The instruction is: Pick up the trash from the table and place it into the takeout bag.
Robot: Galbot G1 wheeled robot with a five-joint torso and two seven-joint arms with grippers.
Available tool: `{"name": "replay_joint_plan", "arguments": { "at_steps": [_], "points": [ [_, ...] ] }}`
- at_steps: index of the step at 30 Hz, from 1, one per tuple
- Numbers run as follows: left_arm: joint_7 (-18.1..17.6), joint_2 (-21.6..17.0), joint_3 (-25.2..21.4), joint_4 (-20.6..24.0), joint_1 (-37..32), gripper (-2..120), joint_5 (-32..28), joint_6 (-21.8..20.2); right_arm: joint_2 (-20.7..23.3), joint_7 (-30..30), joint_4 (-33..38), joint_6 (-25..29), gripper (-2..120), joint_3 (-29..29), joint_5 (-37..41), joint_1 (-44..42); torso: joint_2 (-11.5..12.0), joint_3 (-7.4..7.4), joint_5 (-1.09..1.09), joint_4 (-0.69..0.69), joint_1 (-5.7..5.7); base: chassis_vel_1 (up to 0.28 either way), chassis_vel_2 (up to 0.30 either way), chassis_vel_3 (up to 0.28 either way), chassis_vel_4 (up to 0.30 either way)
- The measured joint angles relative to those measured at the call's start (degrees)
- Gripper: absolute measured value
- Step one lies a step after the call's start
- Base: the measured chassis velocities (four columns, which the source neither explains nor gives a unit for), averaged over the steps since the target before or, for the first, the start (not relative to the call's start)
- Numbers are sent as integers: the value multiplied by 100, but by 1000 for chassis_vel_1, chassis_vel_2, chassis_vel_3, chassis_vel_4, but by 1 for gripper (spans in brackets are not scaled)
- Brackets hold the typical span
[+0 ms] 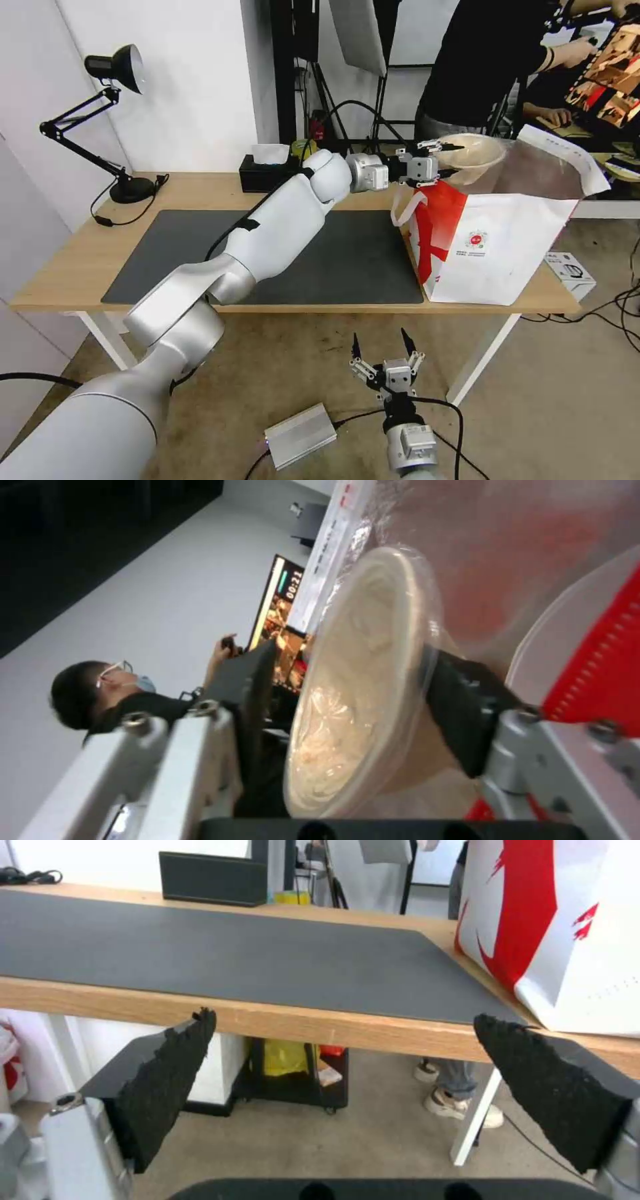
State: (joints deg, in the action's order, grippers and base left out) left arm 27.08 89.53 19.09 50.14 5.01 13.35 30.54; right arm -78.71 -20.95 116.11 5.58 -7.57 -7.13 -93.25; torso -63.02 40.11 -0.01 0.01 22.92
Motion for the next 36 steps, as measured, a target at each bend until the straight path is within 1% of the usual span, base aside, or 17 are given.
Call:
{"name": "replay_joint_plan", "arguments": {
  "at_steps": [1, 4, 5, 8, 9, 19, 28, 36],
  "points": [
    [-1, 0, 12, 9, 0, 69, -4, 0, -2, 0, 0, 1, 98, 0, -1, 0, 0, 0, -1, 0, 0, 0, 0, 0, 0],
    [-3, -6, 28, 64, 0, 85, -17, 0, -13, 1, 3, 2, 98, 0, -3, 0, 0, 0, -1, -2, 0, 0, 0, 0, 0],
    [-3, -6, 28, 64, 0, 85, -17, 0, -13, 1, 3, 2, 98, 0, -3, 0, 0, 0, -1, -2, 0, 0, 0, 0, 0],
    [-6, -3, 32, 104, 1, 97, -35, 0, -17, 2, 1, 2, 98, 0, -3, 0, 0, 0, -2, -1, 0, 0, 0, 0, 0],
    [-8, -1, 42, 115, 3, 98, -45, 0, -18, 2, 1, 2, 98, 0, -2, 0, 0, 0, -2, -1, 0, 0, 0, 0, 0],
    [-16, 15, 81, 258, 10, 100, -114, 20, -29, 2, 2, 5, 97, -8, 11, 5, 0, 0, 0, -2, 0, 0, 0, 0, 0],
    [-16, -89, 244, 483, 122, 100, -425, 26, -83, 0, 27, 5, 97, -41, 14, 6, 0, 0, 3, -1, 0, 0, 0, 0, 0],
    [-1, -160, 323, 664, 188, 100, -533, 19, -100, -1, 43, 5, 97, -59, 16, 7, 0, 0, 5, -1, 0, 0, 0, 0, 0]
  ]
}}
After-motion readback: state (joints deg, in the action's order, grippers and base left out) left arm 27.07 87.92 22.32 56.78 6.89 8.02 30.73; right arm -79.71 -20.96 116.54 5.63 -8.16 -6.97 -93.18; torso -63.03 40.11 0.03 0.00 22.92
